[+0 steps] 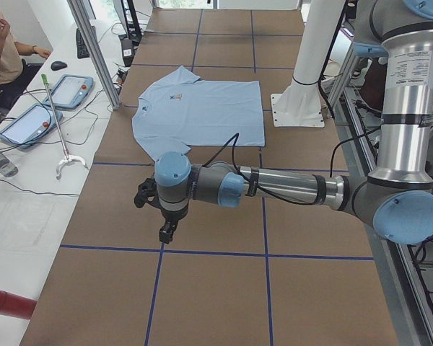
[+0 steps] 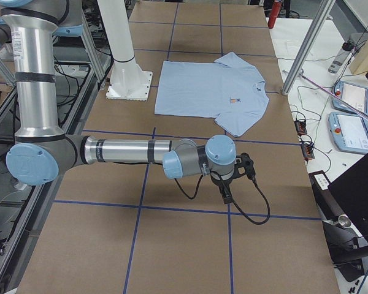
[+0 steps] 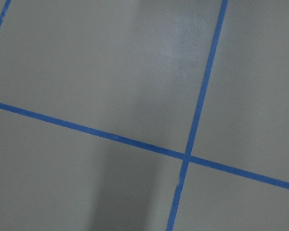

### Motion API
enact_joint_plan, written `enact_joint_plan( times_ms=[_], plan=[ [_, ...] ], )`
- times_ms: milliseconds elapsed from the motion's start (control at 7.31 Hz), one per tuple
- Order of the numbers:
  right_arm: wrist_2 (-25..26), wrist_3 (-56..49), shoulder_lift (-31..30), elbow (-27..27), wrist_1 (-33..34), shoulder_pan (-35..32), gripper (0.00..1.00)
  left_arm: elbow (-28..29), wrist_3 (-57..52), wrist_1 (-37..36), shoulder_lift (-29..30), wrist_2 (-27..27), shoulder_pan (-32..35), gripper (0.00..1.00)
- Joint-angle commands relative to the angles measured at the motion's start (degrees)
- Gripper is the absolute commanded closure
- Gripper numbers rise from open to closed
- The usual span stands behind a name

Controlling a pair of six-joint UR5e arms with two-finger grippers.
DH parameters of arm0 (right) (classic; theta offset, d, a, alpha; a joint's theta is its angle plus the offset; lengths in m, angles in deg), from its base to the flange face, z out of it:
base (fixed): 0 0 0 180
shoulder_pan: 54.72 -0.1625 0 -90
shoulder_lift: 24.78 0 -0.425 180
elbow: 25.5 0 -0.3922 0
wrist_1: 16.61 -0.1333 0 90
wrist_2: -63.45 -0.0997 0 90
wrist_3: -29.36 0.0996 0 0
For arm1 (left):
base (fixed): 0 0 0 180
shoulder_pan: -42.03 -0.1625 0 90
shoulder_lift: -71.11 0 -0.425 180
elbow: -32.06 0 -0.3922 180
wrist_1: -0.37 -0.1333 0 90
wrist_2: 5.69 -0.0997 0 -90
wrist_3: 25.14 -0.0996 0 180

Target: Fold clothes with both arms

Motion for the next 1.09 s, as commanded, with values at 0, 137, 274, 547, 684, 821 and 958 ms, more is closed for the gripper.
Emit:
enact_joint_plan(
  times_ms=[0,137,274,547,684,821,958],
  plan=[
    [-0.94,13.79,5.09,2.26,-3.91,5.32,0.0,1.23,-0.13,1.91,0.22,0.26,0.03,0.0],
    [-0.85,21.9,7.2,3.31,-8.18,8.32,0.0,1.14,-0.13,1.91,0.31,0.27,0.03,0.0],
    [-0.42,30.69,9.83,5.06,-14.05,12.18,0.01,1.14,-0.04,1.91,0.48,0.27,-0.05,0.0],
    [7.87,42.84,15.11,11.98,-26.35,21.05,0.04,0.7,-0.04,1.91,0.48,0.27,0.03,0.0],
    [12.55,50.3,17.66,13.67,-29.55,25.71,0.08,0.7,-0.04,1.91,0.48,0.27,0.03,0.0],
    [17.21,53.16,18.55,14.12,-30.8,29.93,0.12,0.61,-0.04,1.91,0.48,0.27,0.03,0.0],
    [21.86,53.62,19.08,14.04,-31.07,33.37,0.19,0.7,-0.13,1.91,0.57,0.27,0.03,0.0]
  ],
)
